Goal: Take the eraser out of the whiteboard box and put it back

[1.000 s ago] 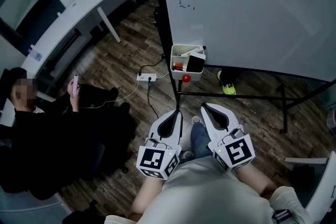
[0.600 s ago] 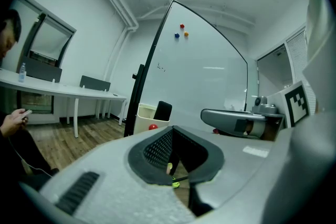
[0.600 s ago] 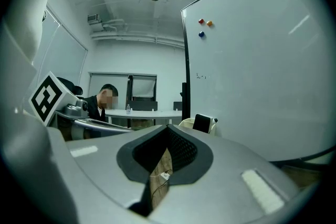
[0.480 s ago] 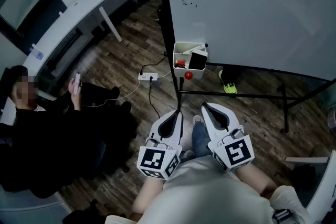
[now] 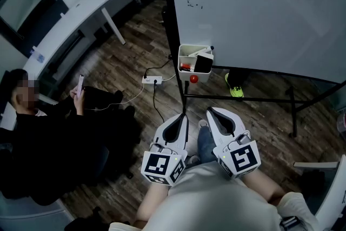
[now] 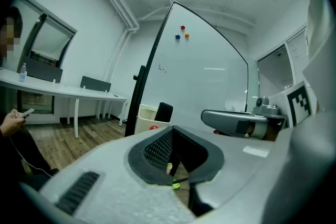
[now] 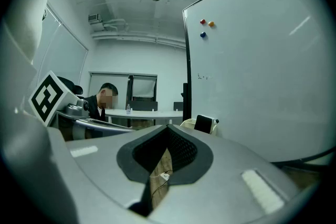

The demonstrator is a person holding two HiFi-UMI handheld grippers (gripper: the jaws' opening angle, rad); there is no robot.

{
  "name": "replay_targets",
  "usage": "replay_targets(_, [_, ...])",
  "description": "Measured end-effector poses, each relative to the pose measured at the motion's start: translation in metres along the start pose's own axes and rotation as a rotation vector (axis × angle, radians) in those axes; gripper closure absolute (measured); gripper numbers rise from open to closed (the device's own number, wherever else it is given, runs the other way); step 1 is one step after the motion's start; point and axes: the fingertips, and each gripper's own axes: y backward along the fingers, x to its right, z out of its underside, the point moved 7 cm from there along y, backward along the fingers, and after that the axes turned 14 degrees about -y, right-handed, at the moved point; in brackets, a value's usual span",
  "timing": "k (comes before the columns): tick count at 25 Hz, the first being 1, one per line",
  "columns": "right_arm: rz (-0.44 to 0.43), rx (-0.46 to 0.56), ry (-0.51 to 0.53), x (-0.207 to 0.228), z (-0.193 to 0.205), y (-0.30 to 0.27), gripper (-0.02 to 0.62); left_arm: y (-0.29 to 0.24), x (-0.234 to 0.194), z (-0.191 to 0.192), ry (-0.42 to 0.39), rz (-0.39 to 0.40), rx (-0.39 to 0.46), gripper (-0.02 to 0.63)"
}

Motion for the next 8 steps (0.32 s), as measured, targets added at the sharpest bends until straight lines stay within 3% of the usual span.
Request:
replay_targets(3, [0.037,-0.040,-0.001,0.0020,-0.0009,0.0018,0.591,-0.0010,0.0007,-0.0001,0.003,-0.001,0.000,0.601])
replay_targets(8, [0.027,-0.040,0.001,0.0050,0.0074,0.0051,0.591,-0.0026,0.0030,-0.0008,0.003,0.003,0.001,0.601])
